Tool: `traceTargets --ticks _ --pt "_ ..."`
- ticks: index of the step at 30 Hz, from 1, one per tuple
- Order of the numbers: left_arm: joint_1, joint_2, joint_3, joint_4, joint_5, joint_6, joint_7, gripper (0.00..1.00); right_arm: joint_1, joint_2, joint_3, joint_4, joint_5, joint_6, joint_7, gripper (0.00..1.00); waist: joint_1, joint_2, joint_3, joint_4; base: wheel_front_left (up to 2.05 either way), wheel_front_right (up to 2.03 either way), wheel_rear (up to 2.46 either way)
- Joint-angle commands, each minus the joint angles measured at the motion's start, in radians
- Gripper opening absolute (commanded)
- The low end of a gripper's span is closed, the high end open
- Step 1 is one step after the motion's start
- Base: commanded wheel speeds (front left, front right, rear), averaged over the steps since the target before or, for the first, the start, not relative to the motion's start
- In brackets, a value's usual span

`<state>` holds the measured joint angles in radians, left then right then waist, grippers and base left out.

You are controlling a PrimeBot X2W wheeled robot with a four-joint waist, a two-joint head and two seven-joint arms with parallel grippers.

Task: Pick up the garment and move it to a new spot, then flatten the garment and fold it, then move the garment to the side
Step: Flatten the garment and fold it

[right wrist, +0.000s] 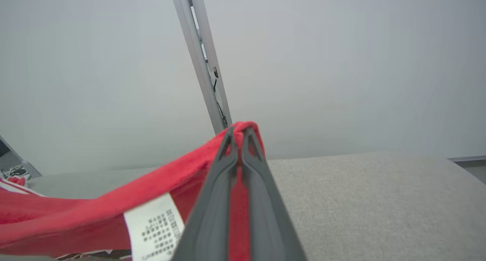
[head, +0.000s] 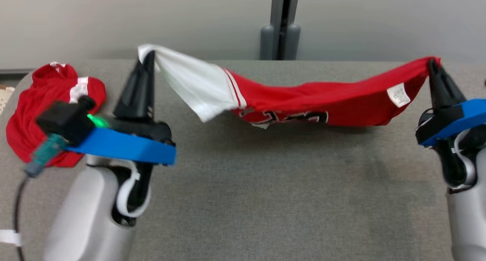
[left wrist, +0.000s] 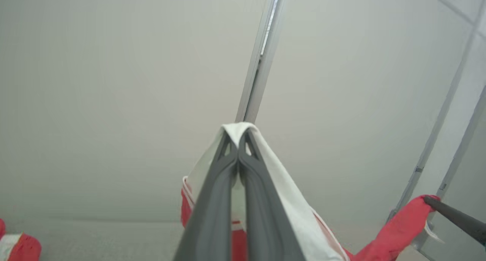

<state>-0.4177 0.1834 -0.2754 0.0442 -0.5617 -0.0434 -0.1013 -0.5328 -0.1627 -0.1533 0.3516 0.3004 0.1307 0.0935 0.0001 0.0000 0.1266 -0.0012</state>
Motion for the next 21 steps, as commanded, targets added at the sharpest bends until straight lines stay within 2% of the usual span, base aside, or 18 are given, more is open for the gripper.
traceTargets --ticks 1,8,12,17,21 --pt "-0.017 0.008 0.004 -0.015 -0.002 -0.001 0.003 0.00 0.016 -0.009 -0.001 -0.017 0.007 0.000 0.005 0.00 -0.0001 0.0000 -0.023 -0.022 0.00 0.00 0.00" --pt "-0.131 0.083 0.061 -0.330 -0.026 0.024 0.134 0.00 0.097 -0.034 -0.052 -0.497 0.110 0.000 0.140 0.00 -0.0001 0.0000 -0.080 -0.068 0.00 0.00 0.00" --pt "-0.217 0.120 0.074 -0.465 -0.034 0.040 0.235 0.00 0.103 -0.032 -0.111 -0.700 0.142 0.000 0.221 0.00 -0.0001 0.0000 -0.087 -0.088 0.00 0.00 0.00" --pt "-0.329 0.166 0.080 -0.513 -0.034 0.047 0.345 0.00 0.086 -0.012 -0.166 -0.852 0.197 0.000 0.329 0.00 -0.0001 0.0000 -0.057 -0.107 0.00 0.00 0.00" --pt "-0.406 0.181 0.061 -0.452 -0.039 0.036 0.405 0.00 0.066 -0.021 -0.170 -0.861 0.183 0.000 0.386 0.00 -0.0001 0.0000 -0.001 -0.114 0.00 0.00 0.00"
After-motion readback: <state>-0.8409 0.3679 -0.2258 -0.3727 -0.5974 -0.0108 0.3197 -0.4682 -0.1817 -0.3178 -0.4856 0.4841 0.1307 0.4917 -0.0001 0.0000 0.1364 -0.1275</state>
